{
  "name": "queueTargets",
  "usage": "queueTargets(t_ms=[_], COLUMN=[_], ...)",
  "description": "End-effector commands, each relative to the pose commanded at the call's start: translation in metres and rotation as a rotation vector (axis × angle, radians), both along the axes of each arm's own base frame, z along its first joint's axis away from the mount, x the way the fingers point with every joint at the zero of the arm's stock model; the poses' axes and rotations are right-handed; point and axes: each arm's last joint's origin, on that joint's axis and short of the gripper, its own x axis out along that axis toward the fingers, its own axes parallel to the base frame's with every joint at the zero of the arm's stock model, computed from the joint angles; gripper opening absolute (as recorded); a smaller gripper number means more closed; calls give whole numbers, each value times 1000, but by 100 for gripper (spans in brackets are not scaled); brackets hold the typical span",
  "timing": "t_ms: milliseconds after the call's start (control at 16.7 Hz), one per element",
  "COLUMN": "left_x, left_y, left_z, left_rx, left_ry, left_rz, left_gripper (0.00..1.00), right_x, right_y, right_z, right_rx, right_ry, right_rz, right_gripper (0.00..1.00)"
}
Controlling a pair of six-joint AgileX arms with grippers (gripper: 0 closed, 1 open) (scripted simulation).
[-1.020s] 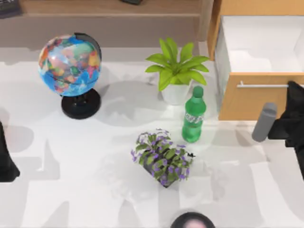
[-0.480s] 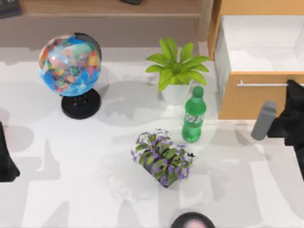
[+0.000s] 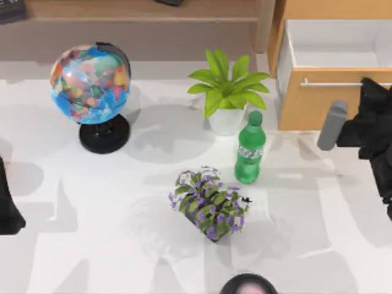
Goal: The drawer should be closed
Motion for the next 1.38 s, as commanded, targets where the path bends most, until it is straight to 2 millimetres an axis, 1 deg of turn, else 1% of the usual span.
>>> queueTargets(t_ms=[120, 300, 420, 540, 840, 960, 1080, 1260, 1380], left_x=[0, 0, 0, 0, 0, 0, 0, 0, 0], left_y=[0, 0, 0, 0, 0, 0, 0, 0, 0], left_z=[0, 0, 0, 0, 0, 0, 0, 0, 0], left_rx=[0, 0, 0, 0, 0, 0, 0, 0, 0], left_ry=[0, 0, 0, 0, 0, 0, 0, 0, 0], left_rz=[0, 0, 0, 0, 0, 0, 0, 0, 0], left_gripper=[100, 100, 100, 100, 100, 100, 100, 100, 100], right_x=[6, 5, 8, 18, 53, 64, 68, 67, 70], right_y=[0, 1, 1, 1, 1, 0, 0, 1, 1], right_z=[0, 0, 1, 2, 0, 0, 0, 0, 1], right_rx=[0, 2, 3, 3, 2, 2, 2, 4, 5], right_ry=[1, 3, -2, -6, 0, 2, 3, 5, -1], right_rz=[0, 2, 3, 3, 2, 2, 2, 3, 1], right_gripper=[0, 0, 0, 0, 0, 0, 0, 0, 0])
